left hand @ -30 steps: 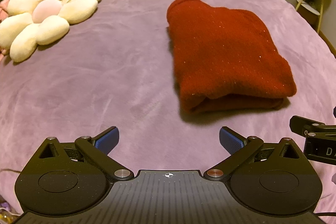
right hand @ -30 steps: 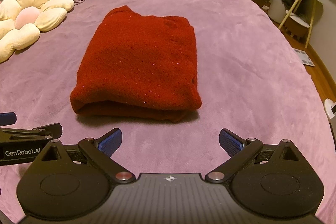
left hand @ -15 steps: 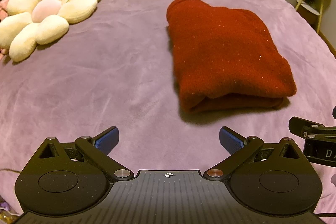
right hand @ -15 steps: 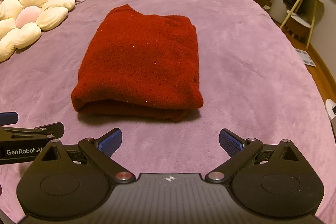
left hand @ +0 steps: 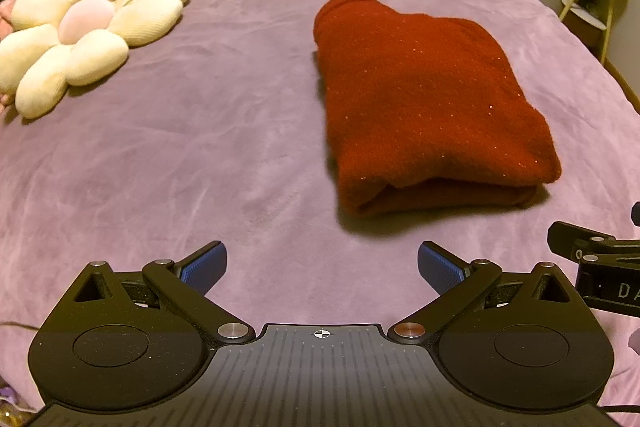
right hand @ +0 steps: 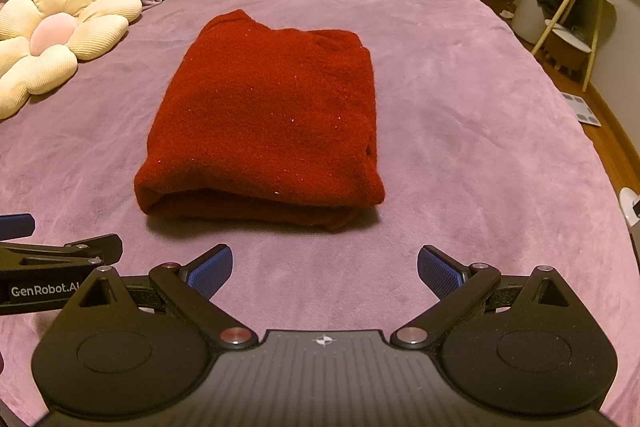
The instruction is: Fold small clothes
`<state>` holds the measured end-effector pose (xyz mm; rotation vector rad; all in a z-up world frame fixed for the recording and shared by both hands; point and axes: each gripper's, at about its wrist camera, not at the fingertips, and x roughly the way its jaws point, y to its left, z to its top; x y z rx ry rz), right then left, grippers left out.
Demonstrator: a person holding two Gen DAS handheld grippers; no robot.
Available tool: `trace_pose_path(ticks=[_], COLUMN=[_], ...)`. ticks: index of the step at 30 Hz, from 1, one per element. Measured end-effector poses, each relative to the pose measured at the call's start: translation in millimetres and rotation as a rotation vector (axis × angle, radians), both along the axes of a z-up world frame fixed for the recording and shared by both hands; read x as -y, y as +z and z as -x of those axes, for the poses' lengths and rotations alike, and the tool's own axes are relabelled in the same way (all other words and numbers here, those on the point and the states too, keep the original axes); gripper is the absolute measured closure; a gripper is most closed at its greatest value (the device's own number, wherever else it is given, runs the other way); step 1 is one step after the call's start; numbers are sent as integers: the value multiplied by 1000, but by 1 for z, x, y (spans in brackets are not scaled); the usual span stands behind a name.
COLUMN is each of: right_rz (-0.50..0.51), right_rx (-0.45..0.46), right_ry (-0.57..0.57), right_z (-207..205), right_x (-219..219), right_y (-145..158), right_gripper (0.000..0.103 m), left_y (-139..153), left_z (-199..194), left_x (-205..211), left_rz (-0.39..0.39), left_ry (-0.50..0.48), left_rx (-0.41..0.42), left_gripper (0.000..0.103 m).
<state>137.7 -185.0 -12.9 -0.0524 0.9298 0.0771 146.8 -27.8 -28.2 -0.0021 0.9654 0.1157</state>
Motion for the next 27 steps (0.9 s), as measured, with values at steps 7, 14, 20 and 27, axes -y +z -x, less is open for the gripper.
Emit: trace_pose_path(ticks=[7, 14, 20, 27], right_rz=[-7, -3, -8, -10], right_rx=[1, 3, 6, 12], right_ry=[0, 3, -1, -2], right_z=[1, 1, 1, 3], right_x=[1, 1, 1, 2], right_y=[0, -1, 0, 0], right_gripper=[4, 4, 4, 4], left_y=[0, 1, 1, 3], left_z=[1, 2, 2, 6], left_x=[1, 0, 1, 0], left_rz=[5, 8, 13, 25], left_ry=[0, 5, 6, -3], left_rx=[2, 8, 8, 40], left_gripper=[0, 0, 0, 0])
